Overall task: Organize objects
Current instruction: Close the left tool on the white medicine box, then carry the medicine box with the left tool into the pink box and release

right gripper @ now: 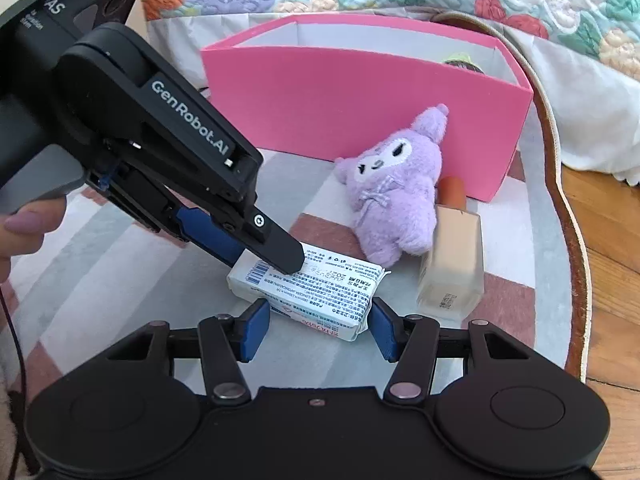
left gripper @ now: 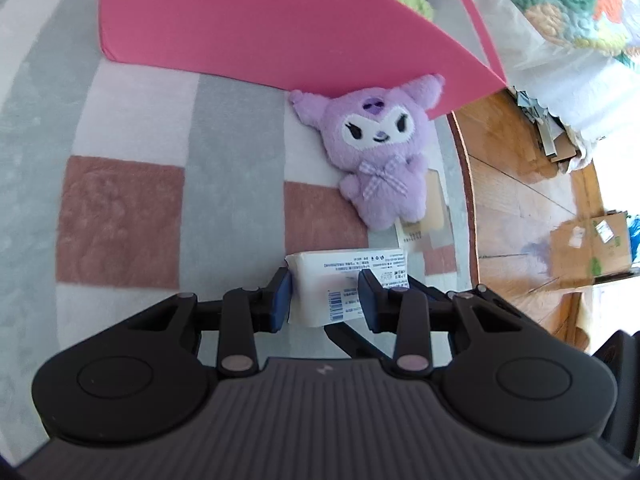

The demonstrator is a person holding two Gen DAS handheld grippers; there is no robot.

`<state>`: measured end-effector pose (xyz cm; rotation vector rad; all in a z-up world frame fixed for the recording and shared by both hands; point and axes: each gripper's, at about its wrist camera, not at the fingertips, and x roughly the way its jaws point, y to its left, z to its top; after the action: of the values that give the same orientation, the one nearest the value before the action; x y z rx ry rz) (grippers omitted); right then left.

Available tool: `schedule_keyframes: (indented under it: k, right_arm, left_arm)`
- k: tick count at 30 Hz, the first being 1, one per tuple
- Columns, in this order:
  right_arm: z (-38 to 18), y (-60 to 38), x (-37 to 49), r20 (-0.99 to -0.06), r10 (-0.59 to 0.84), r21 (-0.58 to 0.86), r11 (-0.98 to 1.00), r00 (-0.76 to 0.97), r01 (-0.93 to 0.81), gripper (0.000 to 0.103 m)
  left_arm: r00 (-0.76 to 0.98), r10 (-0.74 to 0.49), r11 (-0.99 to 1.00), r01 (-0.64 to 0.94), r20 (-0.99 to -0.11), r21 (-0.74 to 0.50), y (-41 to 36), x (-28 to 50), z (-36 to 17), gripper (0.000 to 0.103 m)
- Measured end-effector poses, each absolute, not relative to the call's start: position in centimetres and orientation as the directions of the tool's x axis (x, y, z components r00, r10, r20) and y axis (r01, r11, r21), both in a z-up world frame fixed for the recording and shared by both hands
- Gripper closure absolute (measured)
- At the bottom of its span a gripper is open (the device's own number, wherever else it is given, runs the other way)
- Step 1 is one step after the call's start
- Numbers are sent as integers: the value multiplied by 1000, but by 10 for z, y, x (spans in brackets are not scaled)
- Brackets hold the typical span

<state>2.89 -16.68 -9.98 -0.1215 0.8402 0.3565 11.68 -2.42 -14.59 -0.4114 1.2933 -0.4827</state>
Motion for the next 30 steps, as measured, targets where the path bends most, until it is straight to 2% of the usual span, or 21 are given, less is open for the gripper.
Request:
schedule_keyframes:
  k: [7, 16, 23, 30]
  right_arm:
    - [-74, -160, 15, -730, 281, -2, 911, 623, -412, 43]
    - [-32, -135, 17, -662, 316, -50, 886, 679, -461, 43]
    - [12, -128, 28, -583, 320, -136, 868, 747, -478, 43]
    - [48, -129, 71, -564, 331, -158, 856, 757, -492, 43]
  left_arm:
    - [297, -576, 815, 138, -761, -563, -10, 85, -103, 68]
    - [394, -613, 783, 188, -684, -593, 9, 75, -45, 68]
    - [473, -592, 793, 200, -652, -575, 14, 86, 4, 68]
    - [510, -549, 825, 201, -662, -529, 8, 128, 39, 68]
